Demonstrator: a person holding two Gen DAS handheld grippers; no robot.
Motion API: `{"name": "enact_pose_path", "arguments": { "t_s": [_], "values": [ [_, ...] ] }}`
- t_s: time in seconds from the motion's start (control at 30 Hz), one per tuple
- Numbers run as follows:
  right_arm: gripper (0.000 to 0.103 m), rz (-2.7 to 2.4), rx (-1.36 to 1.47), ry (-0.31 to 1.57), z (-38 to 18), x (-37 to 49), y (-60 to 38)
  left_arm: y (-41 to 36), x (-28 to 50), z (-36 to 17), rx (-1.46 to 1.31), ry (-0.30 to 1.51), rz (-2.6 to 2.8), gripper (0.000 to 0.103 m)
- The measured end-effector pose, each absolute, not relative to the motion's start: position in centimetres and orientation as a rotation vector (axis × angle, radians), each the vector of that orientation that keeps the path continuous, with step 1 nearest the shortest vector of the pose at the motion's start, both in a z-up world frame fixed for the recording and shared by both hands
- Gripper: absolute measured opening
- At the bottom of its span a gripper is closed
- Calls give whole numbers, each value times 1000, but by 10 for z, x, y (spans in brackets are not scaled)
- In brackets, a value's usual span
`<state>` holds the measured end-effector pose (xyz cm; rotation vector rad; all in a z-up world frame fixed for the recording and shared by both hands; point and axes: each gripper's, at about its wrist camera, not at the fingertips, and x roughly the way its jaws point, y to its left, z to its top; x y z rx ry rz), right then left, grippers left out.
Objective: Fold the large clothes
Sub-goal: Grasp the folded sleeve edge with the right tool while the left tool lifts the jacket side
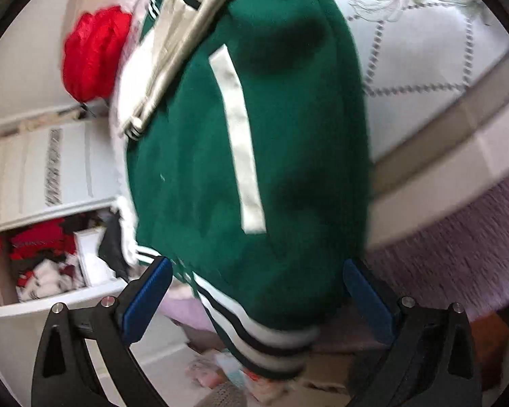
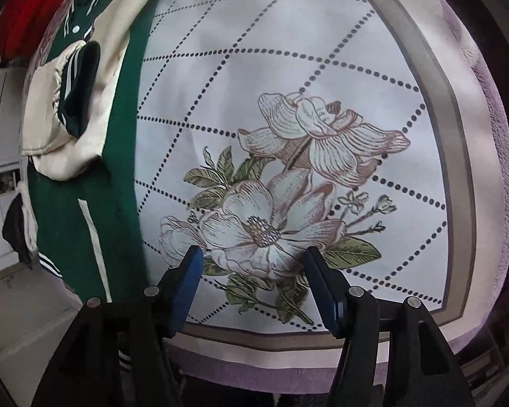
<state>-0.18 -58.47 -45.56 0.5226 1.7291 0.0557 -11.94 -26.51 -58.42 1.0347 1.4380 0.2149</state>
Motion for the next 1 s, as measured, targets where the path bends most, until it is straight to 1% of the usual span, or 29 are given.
{"name": "enact_pose_path", "arguments": {
  "t_s": [0.07,0.2,0.33,0.53,0.67,0.8,0.87,0.9,0.97,1.0],
  "values": [
    [64,52,528,1721,-456,8,-585,-260,-127,-586,1012,1481,194,103],
    [64,55,479,1706,-454,17,-590,-252,-123,-616,1071,1506,183,103],
    [64,53,524,1713,-458,23,-590,-245,-108,-612,989,1558,192,103],
    [64,47,563,1695,-460,41,-597,-231,-98,-583,983,1469,283,103],
    [64,53,563,1702,-462,51,-597,-219,-87,-604,977,1515,295,103],
    [64,70,567,1701,-463,54,-586,-212,-73,-607,922,1507,340,102],
    [64,77,569,1692,-461,56,-582,-210,-68,-602,877,1499,349,88],
    [64,83,572,1689,-461,59,-581,-210,-66,-600,855,1499,352,71],
    [64,89,593,1676,-462,64,-580,-209,-62,-592,800,1497,345,29],
    [64,99,608,1664,-464,69,-578,-208,-60,-588,784,1492,348,24]
  ]
}}
